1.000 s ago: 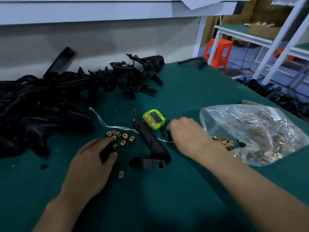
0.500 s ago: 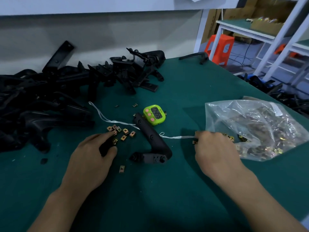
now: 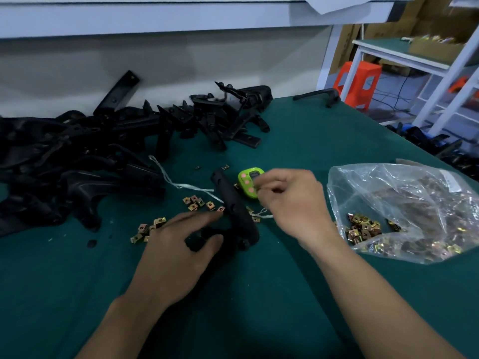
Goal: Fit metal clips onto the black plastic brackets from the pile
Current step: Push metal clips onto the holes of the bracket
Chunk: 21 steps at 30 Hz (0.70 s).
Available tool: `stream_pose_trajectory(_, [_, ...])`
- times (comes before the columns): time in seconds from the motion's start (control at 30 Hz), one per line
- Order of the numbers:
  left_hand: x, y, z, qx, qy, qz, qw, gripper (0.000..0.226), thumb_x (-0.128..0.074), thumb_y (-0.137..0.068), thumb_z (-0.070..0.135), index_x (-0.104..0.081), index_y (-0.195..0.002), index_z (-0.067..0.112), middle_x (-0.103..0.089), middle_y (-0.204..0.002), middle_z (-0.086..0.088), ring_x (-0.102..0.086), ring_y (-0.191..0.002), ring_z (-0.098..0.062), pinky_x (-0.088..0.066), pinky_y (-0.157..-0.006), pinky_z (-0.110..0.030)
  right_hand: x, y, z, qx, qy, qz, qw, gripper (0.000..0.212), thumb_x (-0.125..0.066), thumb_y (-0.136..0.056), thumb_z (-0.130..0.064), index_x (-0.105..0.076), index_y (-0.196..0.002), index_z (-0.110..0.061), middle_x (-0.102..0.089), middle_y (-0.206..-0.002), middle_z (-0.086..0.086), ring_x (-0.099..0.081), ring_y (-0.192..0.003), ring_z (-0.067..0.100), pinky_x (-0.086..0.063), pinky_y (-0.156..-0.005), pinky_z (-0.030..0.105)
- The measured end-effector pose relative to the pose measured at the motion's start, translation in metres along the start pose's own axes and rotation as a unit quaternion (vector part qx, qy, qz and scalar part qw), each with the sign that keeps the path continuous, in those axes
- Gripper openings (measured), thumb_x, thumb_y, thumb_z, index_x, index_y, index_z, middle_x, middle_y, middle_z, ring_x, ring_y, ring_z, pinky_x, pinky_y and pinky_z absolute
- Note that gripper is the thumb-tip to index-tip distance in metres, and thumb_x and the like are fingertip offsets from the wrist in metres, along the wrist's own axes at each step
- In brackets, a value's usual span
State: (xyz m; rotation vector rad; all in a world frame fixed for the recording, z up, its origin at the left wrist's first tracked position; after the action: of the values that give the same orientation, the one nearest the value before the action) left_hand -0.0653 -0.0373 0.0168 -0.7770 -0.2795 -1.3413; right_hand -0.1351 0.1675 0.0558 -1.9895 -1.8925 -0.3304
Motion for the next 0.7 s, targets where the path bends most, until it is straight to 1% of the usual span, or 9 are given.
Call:
stream_pose_trajectory(0.07, [0.004, -0.003, -0.003, 0.027, 0.058, 0.039, 0.997, 0.048, -0.081, -0.084, 0.018, -0.069, -0.122, 0.046, -0.071, -0.107, 0.033, -0.063, -0.106, 0.015, -0.038, -0.092, 0.002, -0.021, -0.003, -0.008, -0.082, -0.191, -0.114, 0.972, 0.025, -0.066, -0.084, 0.006, -0.075, -0.099, -0.013, -0.077, -0.082, 0.010, -0.064, -0.059, 0.009, -0.051, -0.059, 0.021])
stream_pose_trajectory(0.17, [0.015, -0.005, -0.005, 0.038, 0.115, 0.085, 0.989, 0.050, -0.078, -0.086, 0.016, -0.067, -0.127, 0.043, -0.073, -0.108, 0.029, -0.064, -0.109, 0.010, -0.041, -0.091, -0.001, -0.054, 0.003, -0.015, -0.137, -0.247, -0.235, 0.930, 0.024, -0.064, -0.090, 0.006, -0.070, -0.108, -0.008, -0.073, -0.079, 0.012, -0.061, -0.056, 0.011, -0.049, -0.053, 0.019])
stream_pose_trajectory(0.27, [0.019, -0.003, -0.004, 0.027, 0.116, 0.095, 0.988, 0.047, -0.079, -0.083, 0.012, -0.074, -0.115, 0.046, -0.074, -0.107, 0.027, -0.068, -0.104, 0.005, -0.046, -0.087, -0.005, -0.070, 0.008, -0.015, -0.123, -0.245, -0.268, 0.924, 0.022, -0.066, -0.088, 0.005, -0.073, -0.106, -0.006, -0.065, -0.064, 0.005, -0.058, -0.054, 0.011, -0.046, -0.050, 0.018])
stream_pose_trajectory(0.4, [0.020, -0.006, -0.011, 0.046, 0.098, 0.118, 0.987, 0.049, -0.085, -0.075, 0.010, -0.075, -0.096, 0.053, -0.074, -0.096, 0.028, -0.069, -0.091, 0.008, -0.046, -0.078, -0.002, -0.075, 0.009, -0.008, -0.097, -0.231, -0.244, 0.937, 0.019, -0.073, -0.084, 0.001, -0.078, -0.089, -0.018, -0.066, -0.061, 0.006, -0.058, -0.053, 0.013, -0.045, -0.048, 0.020])
stream_pose_trajectory(0.47, [0.018, -0.008, -0.015, 0.083, 0.099, 0.123, 0.984, 0.039, -0.088, -0.073, 0.014, -0.077, -0.087, 0.049, -0.075, -0.087, 0.026, -0.069, -0.084, 0.008, -0.045, -0.073, -0.001, -0.066, 0.001, -0.004, -0.049, -0.160, -0.173, 0.971, 0.017, -0.074, -0.084, -0.003, -0.078, -0.084, -0.020, -0.071, -0.065, -0.001, -0.061, -0.055, 0.012, -0.046, -0.052, 0.020])
stream_pose_trajectory(0.53, [0.018, -0.008, -0.019, 0.112, 0.099, 0.133, 0.980, 0.022, -0.087, -0.075, 0.023, -0.075, -0.077, 0.042, -0.074, -0.076, 0.023, -0.068, -0.074, 0.008, -0.043, -0.067, 0.000, -0.048, -0.012, -0.004, 0.059, 0.033, -0.102, 0.993, 0.028, -0.068, -0.083, 0.000, -0.078, -0.089, -0.025, -0.075, -0.076, -0.010, -0.066, -0.068, 0.002, -0.050, -0.066, 0.017])
stream_pose_trajectory(0.57, [0.018, -0.007, -0.021, 0.122, 0.099, 0.138, 0.978, 0.017, -0.085, -0.077, 0.028, -0.074, -0.075, 0.040, -0.073, -0.072, 0.021, -0.067, -0.069, 0.006, -0.043, -0.063, -0.002, -0.042, -0.017, -0.006, 0.114, 0.142, -0.109, 0.977, 0.038, -0.062, -0.081, 0.004, -0.078, -0.093, -0.029, -0.075, -0.085, -0.013, -0.066, -0.083, -0.001, -0.050, -0.076, 0.016])
stream_pose_trajectory(0.63, [0.018, -0.007, -0.024, 0.134, 0.103, 0.136, 0.976, 0.012, -0.078, -0.084, 0.034, -0.070, -0.075, 0.034, -0.071, -0.067, 0.013, -0.062, -0.058, 0.001, -0.043, -0.055, -0.007, -0.038, -0.023, -0.007, 0.187, 0.308, -0.176, 0.916, 0.053, -0.060, -0.074, 0.006, -0.075, -0.102, -0.037, -0.069, -0.104, -0.011, -0.057, -0.110, 0.008, -0.043, -0.092, 0.019])
stream_pose_trajectory(0.7, [0.018, -0.008, -0.026, 0.141, 0.111, 0.119, 0.977, 0.017, -0.069, -0.092, 0.034, -0.066, -0.077, 0.028, -0.069, -0.063, 0.006, -0.053, -0.048, -0.002, -0.040, -0.046, -0.012, -0.040, -0.023, -0.007, 0.265, 0.393, -0.226, 0.851, 0.055, -0.067, -0.069, 0.002, -0.073, -0.108, -0.037, -0.065, -0.116, -0.007, -0.047, -0.123, 0.019, -0.033, -0.106, 0.027])
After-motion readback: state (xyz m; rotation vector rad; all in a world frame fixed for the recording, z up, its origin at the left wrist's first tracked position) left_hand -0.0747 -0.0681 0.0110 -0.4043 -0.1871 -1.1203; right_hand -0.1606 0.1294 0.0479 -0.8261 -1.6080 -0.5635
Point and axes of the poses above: each hand's wrist, its own y-axis away from the middle knuckle, its own x-axis out of the back of the hand, z = x × y, the point moved 4 cm from there along -y, towards the middle knuckle
